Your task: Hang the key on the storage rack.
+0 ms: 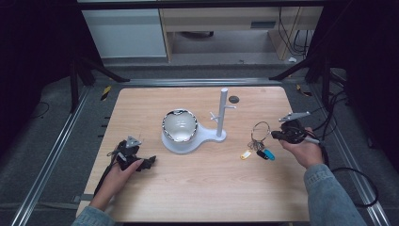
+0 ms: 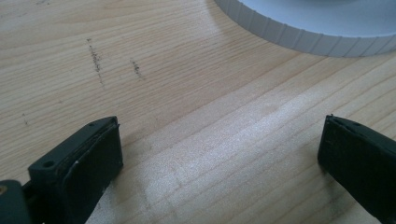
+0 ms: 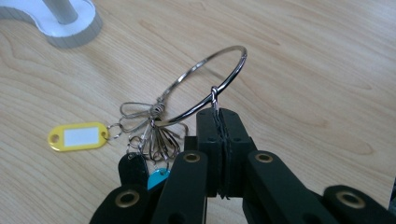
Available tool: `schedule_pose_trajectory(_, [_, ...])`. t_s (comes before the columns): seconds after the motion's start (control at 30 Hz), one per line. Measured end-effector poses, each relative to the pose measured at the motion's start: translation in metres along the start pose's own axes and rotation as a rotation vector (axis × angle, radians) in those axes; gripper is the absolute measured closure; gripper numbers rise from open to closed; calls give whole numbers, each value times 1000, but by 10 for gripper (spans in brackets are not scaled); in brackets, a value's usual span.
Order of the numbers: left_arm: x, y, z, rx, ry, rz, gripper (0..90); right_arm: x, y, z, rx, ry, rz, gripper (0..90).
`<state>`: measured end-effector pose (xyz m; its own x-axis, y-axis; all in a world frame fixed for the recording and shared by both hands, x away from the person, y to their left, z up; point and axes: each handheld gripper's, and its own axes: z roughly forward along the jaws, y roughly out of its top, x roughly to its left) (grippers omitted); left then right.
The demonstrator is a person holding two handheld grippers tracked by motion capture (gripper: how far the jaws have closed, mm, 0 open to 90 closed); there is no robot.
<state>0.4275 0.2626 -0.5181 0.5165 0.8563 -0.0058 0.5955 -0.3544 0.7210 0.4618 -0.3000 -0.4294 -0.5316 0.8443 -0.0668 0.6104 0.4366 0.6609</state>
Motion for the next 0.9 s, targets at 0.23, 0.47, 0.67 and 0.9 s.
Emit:
schedule_pose_trajectory(0.23, [0,0,0,0,0,0,0,1,7,-6,-19,4,-3,889])
schedule_pose_trajectory(0.47, [0,0,0,0,0,0,0,4,15,-14,-28,5,-22,888])
schedule_pose_trajectory(0.67, [0,0,0,0,0,0,0,3,22,-21,-31,9,-33,889])
schedule_pose_trajectory(0.9, [0,0,0,0,0,0,0,3,32,-30,-40,3,-47,888])
